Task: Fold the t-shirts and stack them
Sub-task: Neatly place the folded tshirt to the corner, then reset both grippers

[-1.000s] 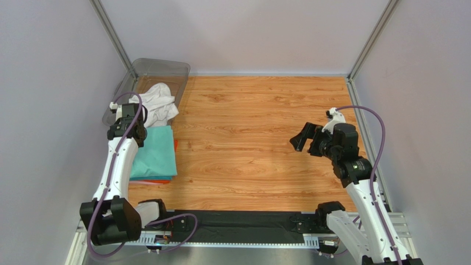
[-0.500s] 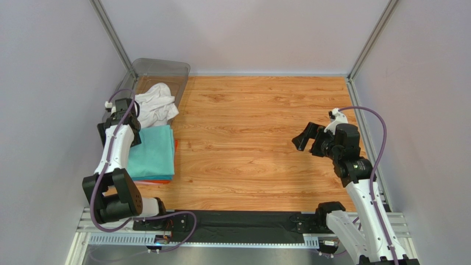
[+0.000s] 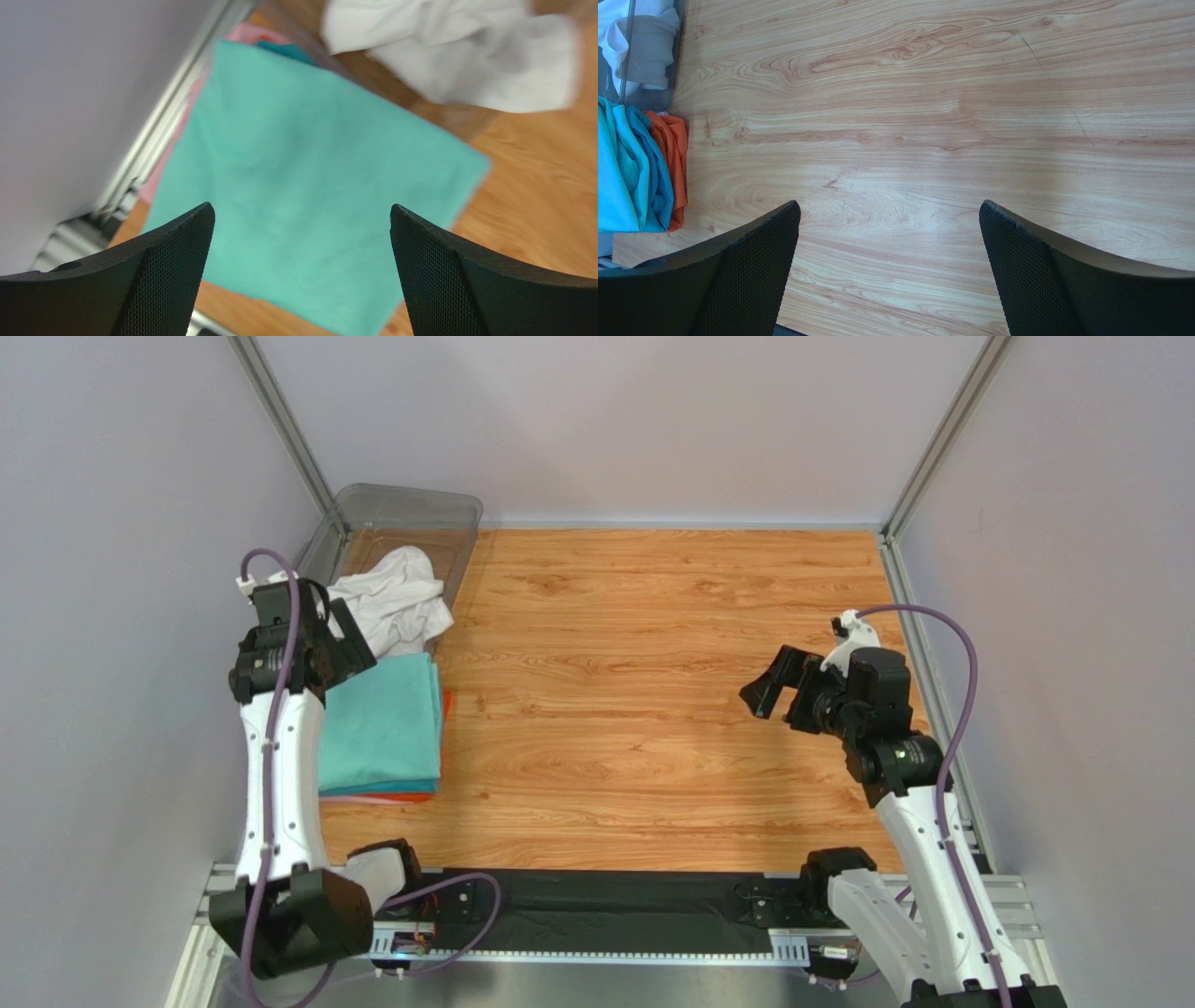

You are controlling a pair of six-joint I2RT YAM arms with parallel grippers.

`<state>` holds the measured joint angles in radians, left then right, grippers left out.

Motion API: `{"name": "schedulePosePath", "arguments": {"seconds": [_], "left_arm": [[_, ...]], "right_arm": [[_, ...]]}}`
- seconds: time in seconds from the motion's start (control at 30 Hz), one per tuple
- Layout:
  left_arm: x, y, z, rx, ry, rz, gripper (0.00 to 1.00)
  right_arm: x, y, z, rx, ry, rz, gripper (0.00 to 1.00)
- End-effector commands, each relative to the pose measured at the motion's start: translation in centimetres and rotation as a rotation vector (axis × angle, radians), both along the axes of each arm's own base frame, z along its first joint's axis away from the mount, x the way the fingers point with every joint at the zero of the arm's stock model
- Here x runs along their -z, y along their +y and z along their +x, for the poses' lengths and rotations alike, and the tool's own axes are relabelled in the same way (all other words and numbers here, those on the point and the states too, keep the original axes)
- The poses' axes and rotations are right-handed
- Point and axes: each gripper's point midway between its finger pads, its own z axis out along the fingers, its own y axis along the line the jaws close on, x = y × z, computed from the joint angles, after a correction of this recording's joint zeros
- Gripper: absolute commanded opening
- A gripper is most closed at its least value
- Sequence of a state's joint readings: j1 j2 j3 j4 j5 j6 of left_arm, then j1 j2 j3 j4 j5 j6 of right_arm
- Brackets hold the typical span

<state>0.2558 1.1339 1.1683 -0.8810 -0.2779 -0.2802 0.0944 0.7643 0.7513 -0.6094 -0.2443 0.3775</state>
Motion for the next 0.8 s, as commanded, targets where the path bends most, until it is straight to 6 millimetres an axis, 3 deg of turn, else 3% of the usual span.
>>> {"name": "schedulePosePath", "arguments": {"seconds": [0.0, 0.07, 0.13, 0.37, 0.47, 0.6, 0.63, 0.7, 0.73, 0.77], "left_arm": [[-4.2, -6.5, 1.6, 0.217, -0.269, -0.239, 1.0], [-3.4, -9.1, 1.5, 0.282, -0.29, -0.285, 1.0], [-3.9, -10.4, 1.5, 0.298, -0.333, -0.271, 1.0], [-1.6, -20.5, 2.3, 0.552, -0.308, -0.356, 1.0], [-1.0, -22.9, 2.8, 0.598, -0.323, -0.344, 1.0], [-0.4, -24.0, 2.5, 0.634, -0.358, -0.383, 1.0], [0.9, -24.0, 2.1, 0.642, -0.34, -0.389, 1.0], [0.8, -24.5, 1.9, 0.672, -0.381, -0.415, 1.0], [2.0, -24.5, 1.6, 0.67, -0.365, -0.416, 1.0], [1.7, -25.0, 1.4, 0.703, -0.389, -0.438, 1.0]], "right_arm": [[-0.5, -0.3, 0.5, 0.021, -0.028, 0.003, 1.0], [-0.3, -0.5, 0.8, 0.04, -0.027, 0.003, 1.0], [0.0, -0.9, 1.0, 0.058, -0.021, -0.009, 1.0], [-0.2, -1.5, 1.4, 0.091, -0.036, -0.032, 1.0], [-0.1, -2.0, 1.4, 0.114, -0.039, -0.046, 1.0], [0.3, -2.2, 1.4, 0.123, -0.039, -0.049, 1.0], [0.5, -2.2, 1.4, 0.129, -0.039, -0.048, 1.0], [1.2, -2.6, 1.5, 0.161, -0.034, -0.053, 1.0], [1.4, -2.7, 1.5, 0.171, -0.033, -0.05, 1.0], [1.4, -2.7, 1.6, 0.179, -0.044, -0.04, 1.0]]}}
